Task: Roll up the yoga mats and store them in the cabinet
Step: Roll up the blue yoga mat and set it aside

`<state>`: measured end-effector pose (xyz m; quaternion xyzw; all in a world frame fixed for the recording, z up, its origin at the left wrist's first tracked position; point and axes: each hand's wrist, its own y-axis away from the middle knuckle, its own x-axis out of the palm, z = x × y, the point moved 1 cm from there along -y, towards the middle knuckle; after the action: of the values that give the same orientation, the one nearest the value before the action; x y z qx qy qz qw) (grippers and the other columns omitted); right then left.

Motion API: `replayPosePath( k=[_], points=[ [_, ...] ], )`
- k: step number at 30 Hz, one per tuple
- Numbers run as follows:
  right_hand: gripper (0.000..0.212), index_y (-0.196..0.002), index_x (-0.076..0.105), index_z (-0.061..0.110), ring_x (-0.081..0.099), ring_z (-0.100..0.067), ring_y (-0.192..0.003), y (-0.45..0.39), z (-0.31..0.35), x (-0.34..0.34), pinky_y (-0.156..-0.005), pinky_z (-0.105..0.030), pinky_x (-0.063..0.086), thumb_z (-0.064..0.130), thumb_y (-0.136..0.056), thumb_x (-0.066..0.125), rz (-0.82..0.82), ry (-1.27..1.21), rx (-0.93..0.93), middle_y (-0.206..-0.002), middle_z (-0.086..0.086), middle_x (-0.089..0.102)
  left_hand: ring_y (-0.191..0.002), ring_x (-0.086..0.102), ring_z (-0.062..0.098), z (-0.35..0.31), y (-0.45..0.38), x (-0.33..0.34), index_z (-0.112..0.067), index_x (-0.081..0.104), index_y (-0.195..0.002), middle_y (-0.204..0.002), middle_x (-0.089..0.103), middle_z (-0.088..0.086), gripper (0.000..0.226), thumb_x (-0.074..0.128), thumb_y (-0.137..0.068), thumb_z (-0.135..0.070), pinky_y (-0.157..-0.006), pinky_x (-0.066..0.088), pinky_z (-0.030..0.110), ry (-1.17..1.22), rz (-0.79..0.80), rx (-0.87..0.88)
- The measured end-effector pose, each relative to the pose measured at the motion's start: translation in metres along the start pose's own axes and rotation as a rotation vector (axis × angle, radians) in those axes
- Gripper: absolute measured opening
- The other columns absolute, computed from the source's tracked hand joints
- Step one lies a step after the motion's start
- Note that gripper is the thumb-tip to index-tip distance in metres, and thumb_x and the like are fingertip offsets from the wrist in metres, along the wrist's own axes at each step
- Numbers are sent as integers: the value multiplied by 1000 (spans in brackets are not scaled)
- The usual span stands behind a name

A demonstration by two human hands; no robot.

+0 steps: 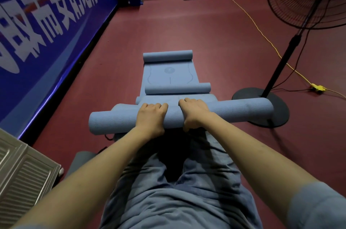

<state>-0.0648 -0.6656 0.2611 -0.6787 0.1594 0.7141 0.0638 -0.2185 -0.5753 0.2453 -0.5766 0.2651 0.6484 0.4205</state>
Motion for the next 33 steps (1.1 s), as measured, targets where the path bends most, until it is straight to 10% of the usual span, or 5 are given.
replayPosePath(
  k=[18, 33],
  points=[
    [85, -114, 44, 29, 60, -24, -91, -17, -31, -20, -71, -37, 45, 61, -48, 88, 73, -30, -82, -102, 3, 64, -85, 61, 22, 25, -49, -25, -31, 59, -104, -92, 67, -4, 67, 85, -46, -48, -67, 48, 34, 187, 363, 50],
    [68, -110, 43, 20, 64, -36, -91, 127, 44, 16, -69, -39, 34, 58, -63, 74, -78, 57, -174, -100, -6, 65, -95, 67, 29, -6, 113, -55, -29, 50, -108, -104, 71, -1, 53, 71, -62, -45, -70, 41, 37, 76, 329, 120]
  ],
)
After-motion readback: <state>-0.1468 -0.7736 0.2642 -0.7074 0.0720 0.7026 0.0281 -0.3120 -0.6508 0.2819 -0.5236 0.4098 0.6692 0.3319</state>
